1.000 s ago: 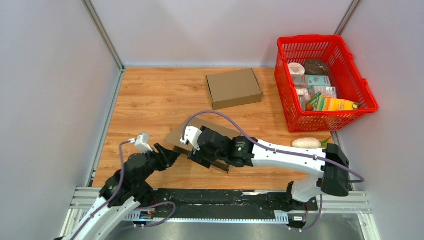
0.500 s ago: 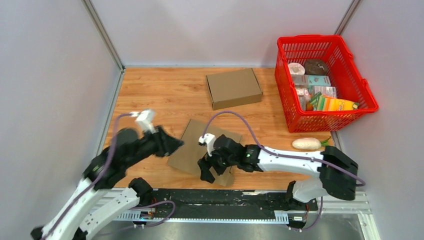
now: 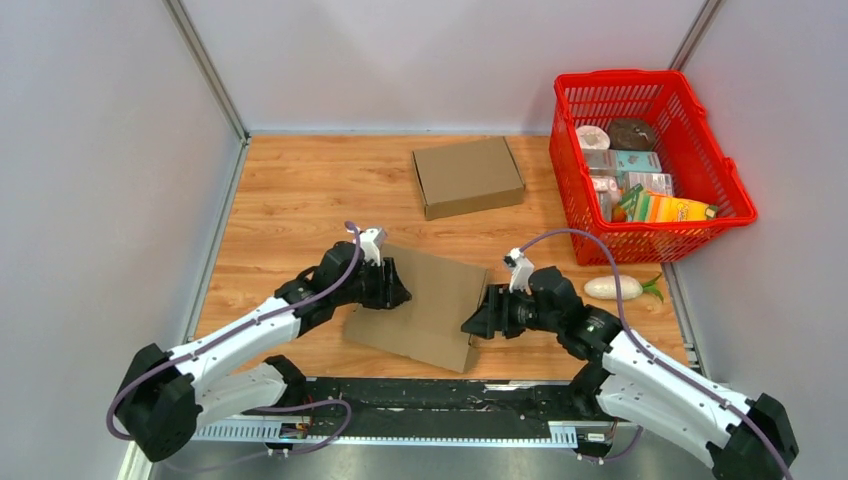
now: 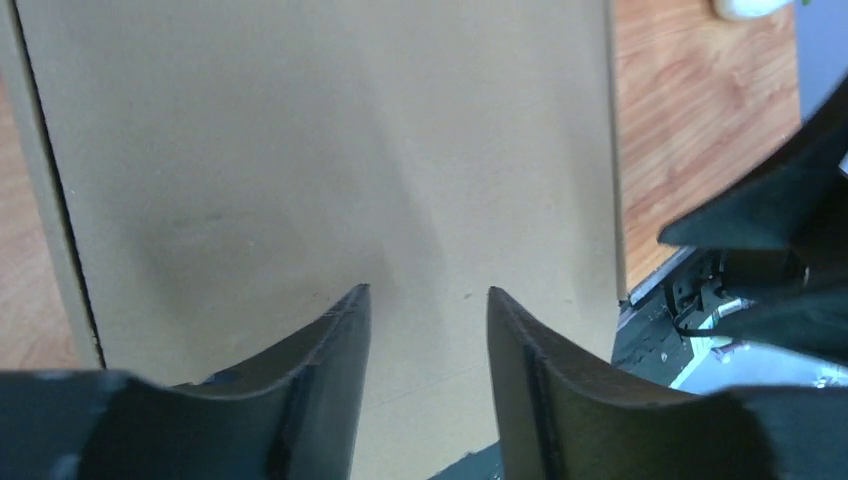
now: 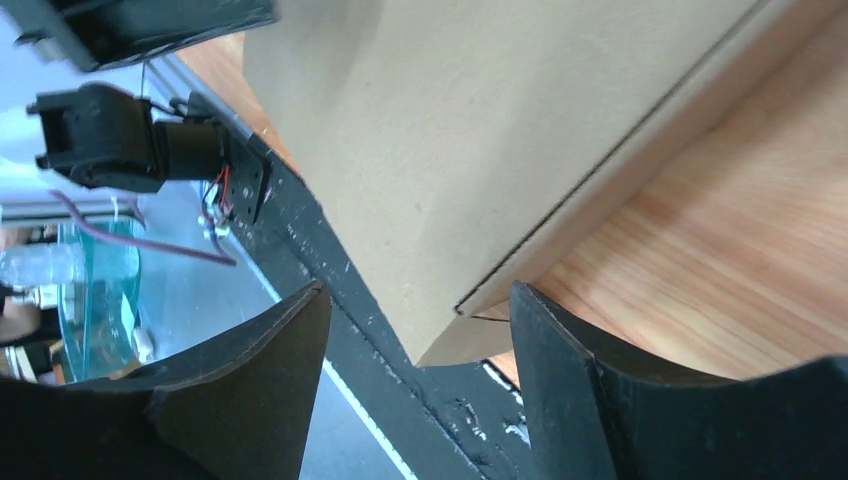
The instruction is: Fold the paper box
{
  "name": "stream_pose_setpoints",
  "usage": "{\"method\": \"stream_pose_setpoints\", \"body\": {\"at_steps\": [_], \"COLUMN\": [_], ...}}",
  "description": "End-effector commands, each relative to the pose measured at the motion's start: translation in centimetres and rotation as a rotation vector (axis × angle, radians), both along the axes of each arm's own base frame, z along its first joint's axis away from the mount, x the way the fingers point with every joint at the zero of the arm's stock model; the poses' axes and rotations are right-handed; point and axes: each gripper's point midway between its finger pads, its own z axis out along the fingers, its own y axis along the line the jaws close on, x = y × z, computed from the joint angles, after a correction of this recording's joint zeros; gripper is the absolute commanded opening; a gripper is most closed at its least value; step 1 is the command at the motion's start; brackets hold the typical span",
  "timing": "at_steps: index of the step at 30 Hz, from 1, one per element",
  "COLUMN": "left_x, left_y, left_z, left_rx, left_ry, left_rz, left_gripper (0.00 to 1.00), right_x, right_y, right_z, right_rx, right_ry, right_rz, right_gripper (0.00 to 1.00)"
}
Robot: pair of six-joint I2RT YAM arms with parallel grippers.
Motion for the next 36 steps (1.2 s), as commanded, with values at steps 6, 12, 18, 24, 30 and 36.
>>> {"method": "stream_pose_setpoints", "body": {"at_steps": [6,12,18,24,30,36], "left_x": [1.4,3.5,4.6,4.3,3.2,1.8], "left_y": [5.7,11.1,10.9,7.6,6.3,3.9], "left_z": [3.0,2.1,1.8,2.0,2.6,2.6], "left_rx": [0.117,0.015,-0.183,-0.391,-0.537,-0.587], "left_ry": [-0.135,-0.110,-0.076,-0.052,-0.069,0.030], "left_rz": [0.149,0.345,0.360,0.212,0.150,0.032], "left_gripper": [0.63,0.77,0.78,0.78,0.79,0.79], "right_x": [4.2,6.6,6.4,6.3,6.3,7.1], "right_y": [-1.8,-2.7,-5.4,-7.9,-8.4,-8.2], "right_z": [-1.8,-3.6,-6.0,-8.3,-9.0,-8.9], "right_rx": [-0.021,0.010,0.022,0.010,0.029,0.038], "right_ry": [0.126,0.194,0.298,0.373,0.406,0.387], "right_rz": [-0.086,-0.117,-0.246,-0.358,-0.377,-0.365], "right_gripper": [0.56,0.38,0.27,0.28,0.27,0.27]}}
